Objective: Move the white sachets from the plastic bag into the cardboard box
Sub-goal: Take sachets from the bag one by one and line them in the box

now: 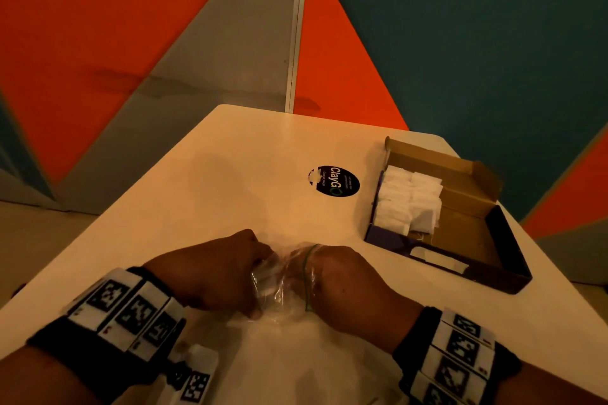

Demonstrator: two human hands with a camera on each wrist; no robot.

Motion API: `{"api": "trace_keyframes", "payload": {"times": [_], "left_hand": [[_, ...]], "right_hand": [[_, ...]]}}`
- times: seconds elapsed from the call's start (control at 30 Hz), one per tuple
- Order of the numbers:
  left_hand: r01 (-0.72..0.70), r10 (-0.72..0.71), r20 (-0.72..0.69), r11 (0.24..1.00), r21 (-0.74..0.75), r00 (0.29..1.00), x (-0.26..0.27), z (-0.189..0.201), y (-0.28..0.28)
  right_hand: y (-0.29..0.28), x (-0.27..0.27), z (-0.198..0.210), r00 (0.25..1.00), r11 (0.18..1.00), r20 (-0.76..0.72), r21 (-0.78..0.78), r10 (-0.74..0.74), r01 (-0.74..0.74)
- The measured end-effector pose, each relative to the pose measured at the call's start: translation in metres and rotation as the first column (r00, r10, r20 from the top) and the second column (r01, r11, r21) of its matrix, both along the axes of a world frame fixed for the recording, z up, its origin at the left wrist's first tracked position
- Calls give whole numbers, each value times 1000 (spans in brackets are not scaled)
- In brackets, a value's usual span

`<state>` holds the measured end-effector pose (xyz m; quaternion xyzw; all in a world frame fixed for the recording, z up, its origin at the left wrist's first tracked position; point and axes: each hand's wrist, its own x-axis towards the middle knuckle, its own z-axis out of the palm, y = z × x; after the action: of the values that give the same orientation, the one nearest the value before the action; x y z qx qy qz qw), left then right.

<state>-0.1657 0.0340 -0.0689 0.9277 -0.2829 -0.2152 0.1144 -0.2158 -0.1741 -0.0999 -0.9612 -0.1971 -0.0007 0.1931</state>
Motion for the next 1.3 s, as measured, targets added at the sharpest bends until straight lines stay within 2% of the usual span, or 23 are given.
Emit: {"api": "trace_keyframes", "payload": {"times": [0.23, 0.4, 0.6, 0.83, 1.0, 1.2, 1.3], "left_hand": [[14, -14, -13, 1000, -8, 1000, 0, 1, -1], [9, -9, -16, 1000, -18, 1000, 0, 1, 0], [-22, 20, -21, 998, -65, 1000, -1, 1, 0], [-6, 6, 10, 1000, -14, 1000, -2, 4, -3], [-8, 8, 7, 1000, -15, 1000, -4, 5, -2], [-9, 9, 13, 1000, -15, 1000, -4, 7, -3], [-16, 17, 20, 1000, -9, 1000, -7, 9, -5]], "right_hand": [[0, -6, 21, 997, 999, -60, 4, -40, 41], [0, -11, 27, 995, 999, -98, -40, -17, 14], [-7, -6, 22, 998, 997, -58, 72, -26, 31], [-16, -11, 23, 994, 990, 17, 92, -108, 106], [-22, -12, 26, 993, 981, -31, 151, -116, 119], [-27, -13, 23, 986, 977, -72, 138, -151, 160], [-28, -16, 22, 980, 953, -92, 230, -178, 195]]}}
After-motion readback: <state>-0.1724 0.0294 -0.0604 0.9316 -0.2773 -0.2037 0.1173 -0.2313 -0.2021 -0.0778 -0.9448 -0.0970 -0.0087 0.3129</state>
